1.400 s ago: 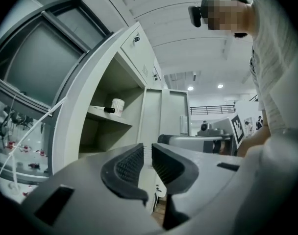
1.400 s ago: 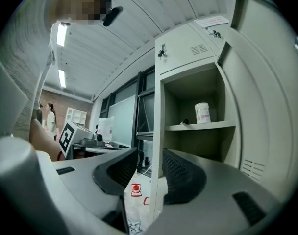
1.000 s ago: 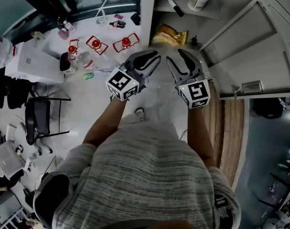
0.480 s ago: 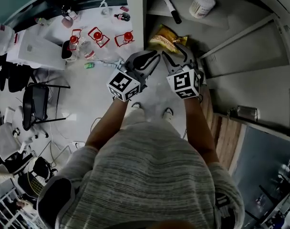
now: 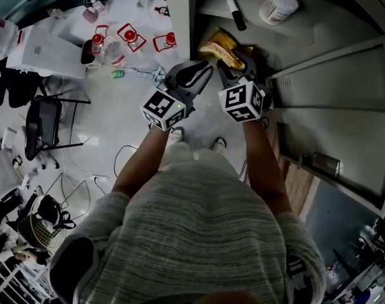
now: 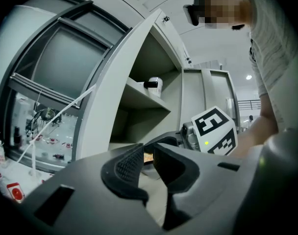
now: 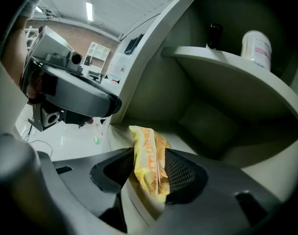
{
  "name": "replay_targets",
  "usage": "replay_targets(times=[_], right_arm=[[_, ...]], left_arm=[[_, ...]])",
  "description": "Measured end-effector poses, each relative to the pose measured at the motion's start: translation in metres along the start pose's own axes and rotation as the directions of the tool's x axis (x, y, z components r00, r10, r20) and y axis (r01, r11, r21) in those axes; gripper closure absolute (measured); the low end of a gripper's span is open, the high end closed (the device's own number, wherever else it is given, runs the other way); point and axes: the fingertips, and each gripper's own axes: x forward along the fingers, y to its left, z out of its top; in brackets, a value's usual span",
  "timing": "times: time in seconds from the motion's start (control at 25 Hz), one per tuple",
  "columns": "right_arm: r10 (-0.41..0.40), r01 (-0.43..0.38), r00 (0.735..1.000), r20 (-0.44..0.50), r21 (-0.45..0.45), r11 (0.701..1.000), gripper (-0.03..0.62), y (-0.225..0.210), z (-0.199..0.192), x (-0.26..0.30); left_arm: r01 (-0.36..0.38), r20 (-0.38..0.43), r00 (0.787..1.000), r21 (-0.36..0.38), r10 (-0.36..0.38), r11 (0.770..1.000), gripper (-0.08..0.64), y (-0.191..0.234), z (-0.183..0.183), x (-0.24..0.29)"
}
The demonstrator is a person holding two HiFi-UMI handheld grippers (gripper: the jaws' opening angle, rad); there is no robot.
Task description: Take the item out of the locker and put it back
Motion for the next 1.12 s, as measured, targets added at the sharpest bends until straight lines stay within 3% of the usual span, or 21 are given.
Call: replay_targets(times=[0.2, 0.56, 1.12], right_arm=[[-0.01, 0.01, 1.0, -0.027, -0.008, 1.0, 0.398, -0.002, -0.002, 0.004], [-0.03, 0.03, 0.999, -0.034, 0.009, 1.0, 0.491, 0.001, -0.002, 0.008], [-0.137, 0.108, 0.981, 0.139, 0.2, 0.974, 0.518, -0.012, 0.02, -0.029]], left_arm=[[-0.006, -0.004, 1.0, -0.008, 0.006, 1.0, 0.5, 0.0, -0.002, -0.001], [-0.007, 0.006, 1.0, -0.008, 0.007, 1.0, 0.5, -0.003, 0.001, -0.002], [-0.018, 0.028, 0.999, 0.006, 0.018, 1.0, 0.5, -0.006, 0.013, -0.009]])
